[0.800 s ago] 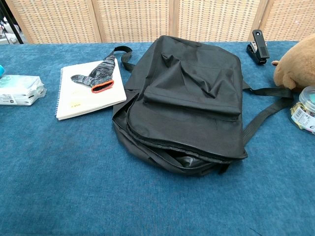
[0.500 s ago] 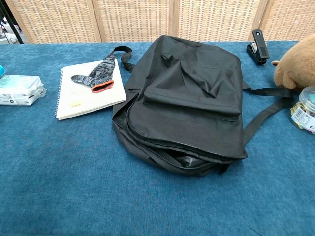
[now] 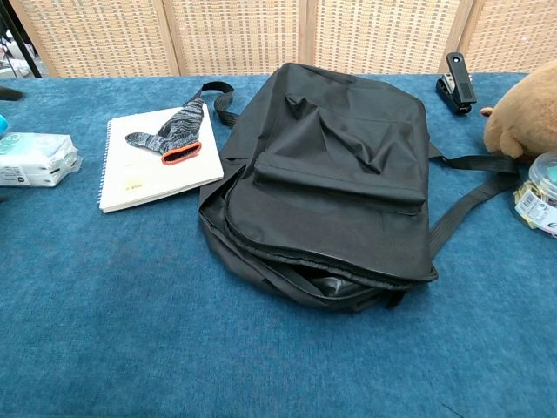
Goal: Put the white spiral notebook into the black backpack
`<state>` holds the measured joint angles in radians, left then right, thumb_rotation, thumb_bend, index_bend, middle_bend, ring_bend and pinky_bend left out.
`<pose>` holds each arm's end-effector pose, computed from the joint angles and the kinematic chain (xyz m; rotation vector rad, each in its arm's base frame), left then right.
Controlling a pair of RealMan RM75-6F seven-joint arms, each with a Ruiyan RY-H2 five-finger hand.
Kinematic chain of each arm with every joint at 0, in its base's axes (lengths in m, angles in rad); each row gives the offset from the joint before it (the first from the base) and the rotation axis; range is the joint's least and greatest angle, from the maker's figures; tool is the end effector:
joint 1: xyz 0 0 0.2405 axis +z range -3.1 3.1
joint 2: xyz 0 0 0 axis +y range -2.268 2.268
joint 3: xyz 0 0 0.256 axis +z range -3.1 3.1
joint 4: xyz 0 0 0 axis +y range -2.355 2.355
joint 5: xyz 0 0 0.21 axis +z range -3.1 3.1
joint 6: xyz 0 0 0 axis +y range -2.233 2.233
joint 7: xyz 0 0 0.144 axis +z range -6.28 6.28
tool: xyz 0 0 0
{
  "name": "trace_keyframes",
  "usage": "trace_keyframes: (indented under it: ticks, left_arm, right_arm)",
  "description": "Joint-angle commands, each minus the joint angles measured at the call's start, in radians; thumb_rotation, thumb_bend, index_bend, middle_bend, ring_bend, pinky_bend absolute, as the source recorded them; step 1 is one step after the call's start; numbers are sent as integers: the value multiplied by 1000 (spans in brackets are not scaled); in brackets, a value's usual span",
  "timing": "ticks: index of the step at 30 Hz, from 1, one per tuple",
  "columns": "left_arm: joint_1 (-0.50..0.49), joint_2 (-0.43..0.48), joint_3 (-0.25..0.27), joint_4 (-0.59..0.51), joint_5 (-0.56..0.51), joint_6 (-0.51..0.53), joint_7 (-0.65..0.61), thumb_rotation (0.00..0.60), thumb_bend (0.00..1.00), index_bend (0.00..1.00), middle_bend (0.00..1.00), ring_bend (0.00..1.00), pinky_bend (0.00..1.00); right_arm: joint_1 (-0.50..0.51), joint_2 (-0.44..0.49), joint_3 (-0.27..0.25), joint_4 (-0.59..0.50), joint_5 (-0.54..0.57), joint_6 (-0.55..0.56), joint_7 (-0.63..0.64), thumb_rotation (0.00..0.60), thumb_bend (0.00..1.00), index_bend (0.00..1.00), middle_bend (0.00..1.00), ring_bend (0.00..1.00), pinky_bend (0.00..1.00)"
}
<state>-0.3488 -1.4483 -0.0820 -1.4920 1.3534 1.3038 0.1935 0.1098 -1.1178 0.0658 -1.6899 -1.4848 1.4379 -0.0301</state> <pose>-0.2585 0.2592 0.0466 -1.5403 -0.9449 -0.9464 -0.2934 -0.1902 0.1490 1.3985 -0.9554 0.9383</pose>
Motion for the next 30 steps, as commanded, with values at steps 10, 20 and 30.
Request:
trace_keyframes:
  ticks: [10, 20, 30]
  left_arm:
    - [-202, -321, -128, 239, -60, -119, 168, 600, 232, 0, 0, 0, 0]
    - [-264, -450, -165, 370, -110, -157, 184, 600, 233, 0, 0, 0, 0]
    - [-296, -526, -166, 495, -123, -188, 151, 600, 233, 0, 0, 0, 0]
  right_arm:
    - [2, 9, -2, -9, -4, -6, 18, 600, 0, 0, 0, 0, 0]
    - [4, 13, -1, -6, 6, -16, 27, 600, 0, 0, 0, 0, 0]
    - [6, 14, -4, -6, 9, -25, 28, 600, 0, 0, 0, 0, 0]
